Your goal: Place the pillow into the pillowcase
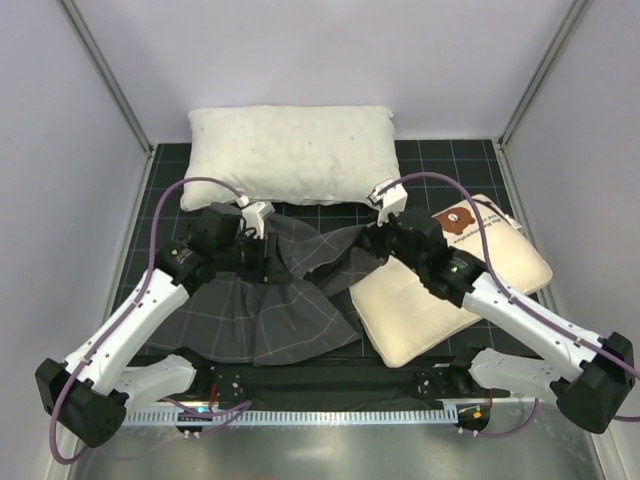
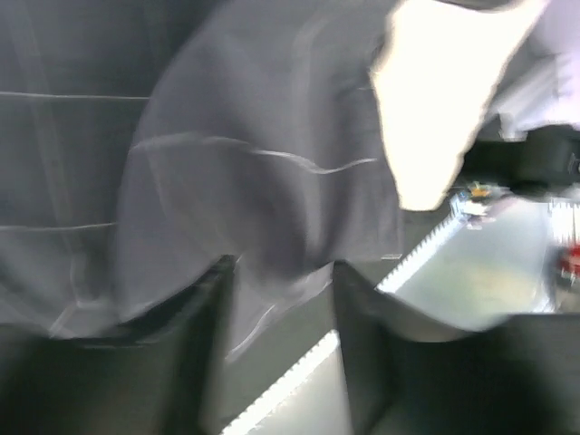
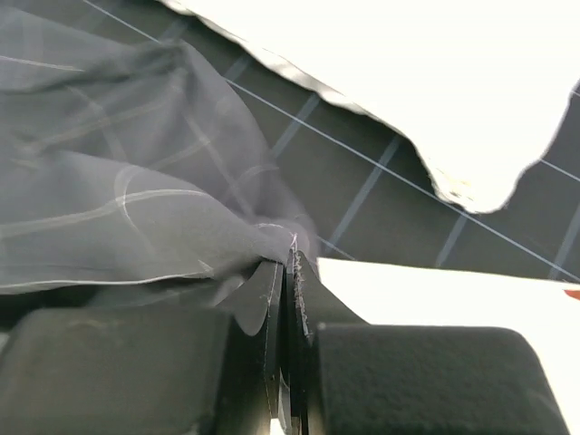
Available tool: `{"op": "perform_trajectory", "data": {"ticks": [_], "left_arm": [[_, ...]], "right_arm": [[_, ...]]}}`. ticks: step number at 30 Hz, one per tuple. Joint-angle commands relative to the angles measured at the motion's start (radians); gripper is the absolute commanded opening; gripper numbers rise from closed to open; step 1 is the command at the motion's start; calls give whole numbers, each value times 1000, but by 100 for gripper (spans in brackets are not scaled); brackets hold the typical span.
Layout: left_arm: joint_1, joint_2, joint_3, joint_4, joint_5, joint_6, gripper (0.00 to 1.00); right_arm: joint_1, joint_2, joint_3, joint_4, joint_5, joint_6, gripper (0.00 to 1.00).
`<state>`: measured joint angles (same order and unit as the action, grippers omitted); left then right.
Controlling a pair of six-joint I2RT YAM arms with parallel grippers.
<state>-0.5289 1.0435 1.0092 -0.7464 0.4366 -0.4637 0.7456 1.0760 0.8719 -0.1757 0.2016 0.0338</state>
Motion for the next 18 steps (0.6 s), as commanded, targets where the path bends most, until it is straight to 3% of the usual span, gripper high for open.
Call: {"op": "perform_trajectory", "data": {"ticks": [1,3,5,10,17,18], "left_arm": [[-6,-10,66,-62,-196,59,57],[-20,-20,81,-45,-210,62,70],[-31,-37,100,1,-217,65,77],[-172,-11,146,85,-297,85,80],[-439,110,213,90,-694,60,81],[-495,118,212,87,-804,31,81]], "right_arm": [[-6,-54,71,-53,-128,49,4],[-8,-53,110,-88,-160,63,4],[-14,-35,150,-119,-188,80,4],[-20,39,279,-215,-238,113,4],[-80,85,318,-212,-310,182,4],[-86,87,319,-211,-320,187,4]]}}
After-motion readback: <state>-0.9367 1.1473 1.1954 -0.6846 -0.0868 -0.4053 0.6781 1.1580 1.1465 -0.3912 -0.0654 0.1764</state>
